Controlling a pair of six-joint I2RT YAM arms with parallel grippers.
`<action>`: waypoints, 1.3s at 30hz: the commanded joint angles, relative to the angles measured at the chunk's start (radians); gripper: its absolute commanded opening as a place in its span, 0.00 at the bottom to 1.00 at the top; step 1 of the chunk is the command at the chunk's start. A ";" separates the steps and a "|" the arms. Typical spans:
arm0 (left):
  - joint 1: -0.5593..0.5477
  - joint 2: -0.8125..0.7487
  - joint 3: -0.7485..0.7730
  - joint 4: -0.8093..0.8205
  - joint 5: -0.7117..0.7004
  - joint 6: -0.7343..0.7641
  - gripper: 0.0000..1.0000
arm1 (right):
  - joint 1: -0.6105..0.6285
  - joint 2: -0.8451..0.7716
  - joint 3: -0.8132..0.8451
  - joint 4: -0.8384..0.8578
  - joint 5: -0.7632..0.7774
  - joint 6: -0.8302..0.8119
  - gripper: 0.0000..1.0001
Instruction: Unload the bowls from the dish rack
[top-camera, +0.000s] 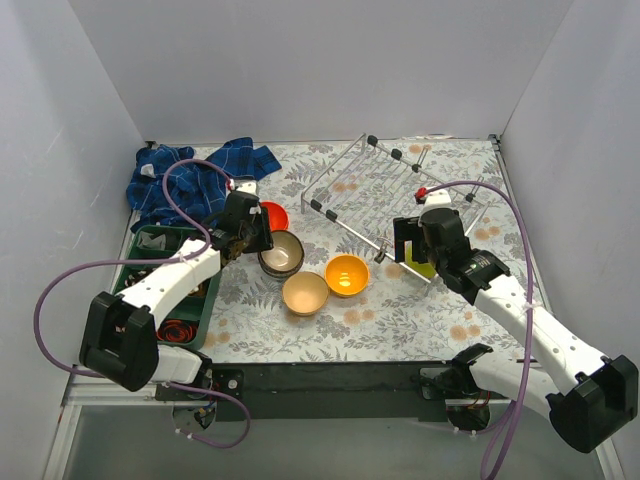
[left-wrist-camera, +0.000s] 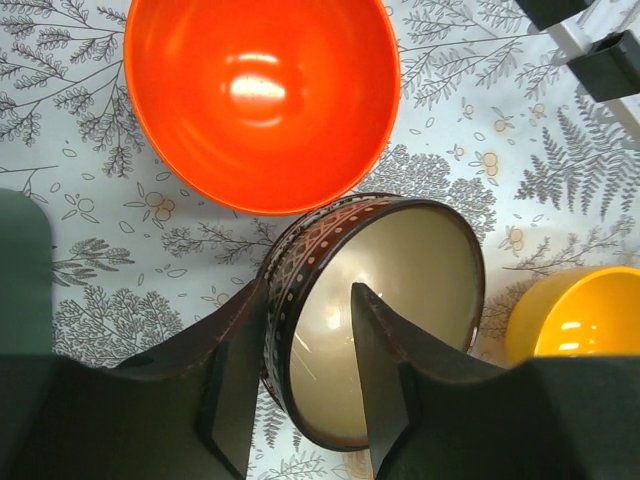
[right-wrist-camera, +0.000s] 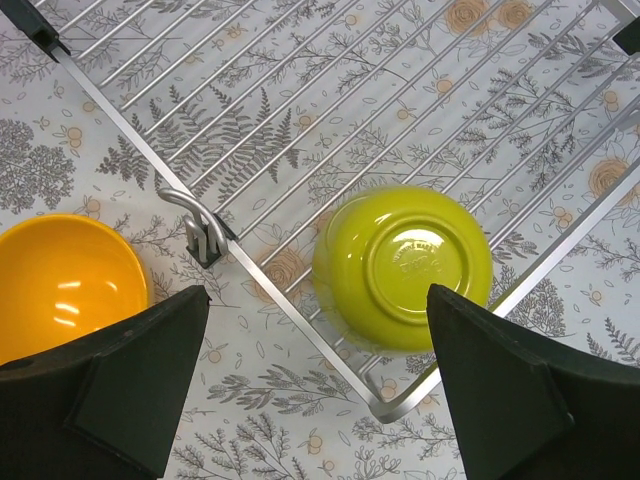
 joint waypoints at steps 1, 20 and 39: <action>-0.006 -0.085 0.004 0.029 0.012 -0.030 0.39 | -0.012 -0.020 0.009 -0.013 0.001 0.014 0.98; 0.041 -0.122 -0.077 0.111 0.193 -0.149 0.31 | -0.027 0.005 0.014 -0.068 -0.014 0.000 0.97; 0.070 -0.116 -0.095 0.114 0.230 -0.154 0.33 | -0.081 0.066 -0.025 -0.091 -0.017 0.009 0.96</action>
